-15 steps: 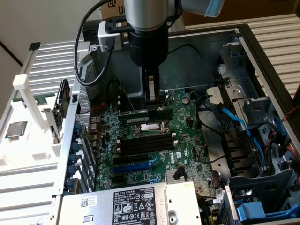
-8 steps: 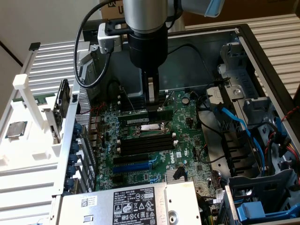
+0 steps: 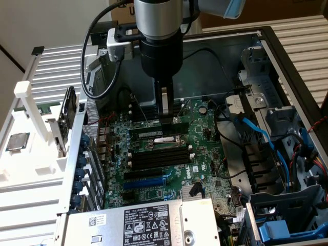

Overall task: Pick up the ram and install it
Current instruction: 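Insert the ram into the slot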

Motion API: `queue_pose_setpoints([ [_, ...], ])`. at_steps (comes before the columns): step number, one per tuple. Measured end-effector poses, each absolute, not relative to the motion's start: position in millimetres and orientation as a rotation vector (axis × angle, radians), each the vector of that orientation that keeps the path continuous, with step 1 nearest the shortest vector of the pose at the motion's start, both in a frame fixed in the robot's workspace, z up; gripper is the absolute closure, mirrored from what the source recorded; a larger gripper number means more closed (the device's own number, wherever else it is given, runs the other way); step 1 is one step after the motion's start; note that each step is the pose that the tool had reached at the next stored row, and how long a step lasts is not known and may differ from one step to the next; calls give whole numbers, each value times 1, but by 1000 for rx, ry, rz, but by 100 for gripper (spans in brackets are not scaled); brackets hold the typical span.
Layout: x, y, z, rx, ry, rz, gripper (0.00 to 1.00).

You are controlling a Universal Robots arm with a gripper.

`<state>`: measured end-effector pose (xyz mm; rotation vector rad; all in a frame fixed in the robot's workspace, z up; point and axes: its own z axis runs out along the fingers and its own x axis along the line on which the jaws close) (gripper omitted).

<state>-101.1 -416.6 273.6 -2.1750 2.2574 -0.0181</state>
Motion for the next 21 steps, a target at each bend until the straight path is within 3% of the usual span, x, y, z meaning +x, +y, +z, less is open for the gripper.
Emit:
queue_pose_setpoints([
  [8,-102,-427,273,-2149,2231,43,87],
  [21,-102,-437,268,-2149,2231,45,87],
])
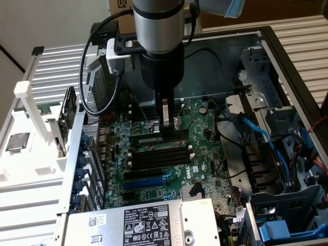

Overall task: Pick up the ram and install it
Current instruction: 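Insert the ram into the slot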

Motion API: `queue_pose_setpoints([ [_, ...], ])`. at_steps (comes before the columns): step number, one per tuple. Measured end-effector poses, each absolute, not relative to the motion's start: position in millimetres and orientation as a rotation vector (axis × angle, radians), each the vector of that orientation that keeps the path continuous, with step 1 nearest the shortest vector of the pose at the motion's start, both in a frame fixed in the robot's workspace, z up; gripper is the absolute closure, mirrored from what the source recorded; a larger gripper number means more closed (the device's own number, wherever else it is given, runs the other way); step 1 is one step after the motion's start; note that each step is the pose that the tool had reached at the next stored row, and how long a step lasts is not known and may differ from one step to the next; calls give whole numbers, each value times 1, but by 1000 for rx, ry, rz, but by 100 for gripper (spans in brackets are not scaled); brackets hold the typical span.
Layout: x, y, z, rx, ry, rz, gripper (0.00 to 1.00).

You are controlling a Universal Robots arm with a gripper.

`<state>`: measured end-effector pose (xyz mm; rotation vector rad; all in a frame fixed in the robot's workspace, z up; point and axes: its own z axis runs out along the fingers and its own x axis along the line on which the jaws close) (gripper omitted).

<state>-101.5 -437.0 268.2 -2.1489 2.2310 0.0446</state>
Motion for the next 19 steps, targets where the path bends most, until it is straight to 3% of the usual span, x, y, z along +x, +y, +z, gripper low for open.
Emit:
queue_pose_setpoints([
  [19,-99,-441,256,-2150,2232,46,87],
])
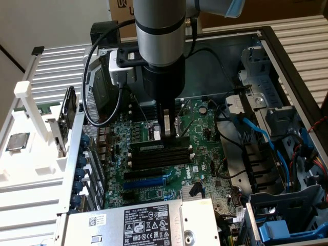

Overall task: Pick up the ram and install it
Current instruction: 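Insert the ram into the slot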

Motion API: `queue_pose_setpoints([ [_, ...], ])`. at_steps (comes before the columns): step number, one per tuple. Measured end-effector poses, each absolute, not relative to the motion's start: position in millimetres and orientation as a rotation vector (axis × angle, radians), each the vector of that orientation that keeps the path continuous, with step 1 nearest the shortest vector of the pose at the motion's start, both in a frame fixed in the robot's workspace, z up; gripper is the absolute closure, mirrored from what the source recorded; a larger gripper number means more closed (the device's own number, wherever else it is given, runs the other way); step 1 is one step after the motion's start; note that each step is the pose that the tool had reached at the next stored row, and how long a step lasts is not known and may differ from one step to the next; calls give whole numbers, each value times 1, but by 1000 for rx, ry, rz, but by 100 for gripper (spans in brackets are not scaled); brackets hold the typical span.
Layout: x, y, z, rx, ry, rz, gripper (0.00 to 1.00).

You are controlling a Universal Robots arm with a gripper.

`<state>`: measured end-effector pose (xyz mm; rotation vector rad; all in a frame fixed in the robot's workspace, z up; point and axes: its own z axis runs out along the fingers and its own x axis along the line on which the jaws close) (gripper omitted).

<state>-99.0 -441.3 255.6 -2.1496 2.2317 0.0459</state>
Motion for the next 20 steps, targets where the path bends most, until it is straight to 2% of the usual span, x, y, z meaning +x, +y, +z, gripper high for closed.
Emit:
queue_pose_setpoints([
  [20,-98,-445,252,-2160,2222,47,87],
])
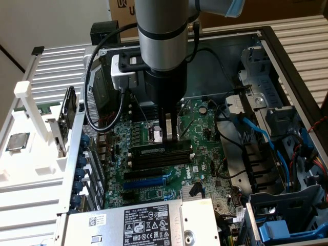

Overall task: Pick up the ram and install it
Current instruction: 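Insert the ram into the slot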

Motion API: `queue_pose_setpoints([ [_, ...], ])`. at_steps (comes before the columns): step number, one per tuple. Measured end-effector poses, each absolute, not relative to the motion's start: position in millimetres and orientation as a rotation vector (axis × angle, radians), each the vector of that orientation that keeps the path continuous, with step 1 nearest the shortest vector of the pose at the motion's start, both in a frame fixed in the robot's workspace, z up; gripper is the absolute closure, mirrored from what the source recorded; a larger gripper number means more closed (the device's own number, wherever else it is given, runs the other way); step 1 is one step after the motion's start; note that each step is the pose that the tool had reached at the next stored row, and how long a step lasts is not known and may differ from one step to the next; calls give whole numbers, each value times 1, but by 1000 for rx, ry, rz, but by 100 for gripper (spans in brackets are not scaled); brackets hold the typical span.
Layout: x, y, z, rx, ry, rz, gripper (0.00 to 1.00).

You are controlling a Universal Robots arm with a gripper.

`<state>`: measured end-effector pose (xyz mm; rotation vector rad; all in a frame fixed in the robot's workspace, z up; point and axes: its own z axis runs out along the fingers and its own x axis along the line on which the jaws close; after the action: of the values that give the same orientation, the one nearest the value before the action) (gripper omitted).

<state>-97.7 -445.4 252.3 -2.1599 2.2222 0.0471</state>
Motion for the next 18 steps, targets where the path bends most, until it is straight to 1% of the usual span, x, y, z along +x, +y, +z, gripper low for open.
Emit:
queue_pose_setpoints([
  [18,-98,-441,248,-2172,2213,45,87],
])
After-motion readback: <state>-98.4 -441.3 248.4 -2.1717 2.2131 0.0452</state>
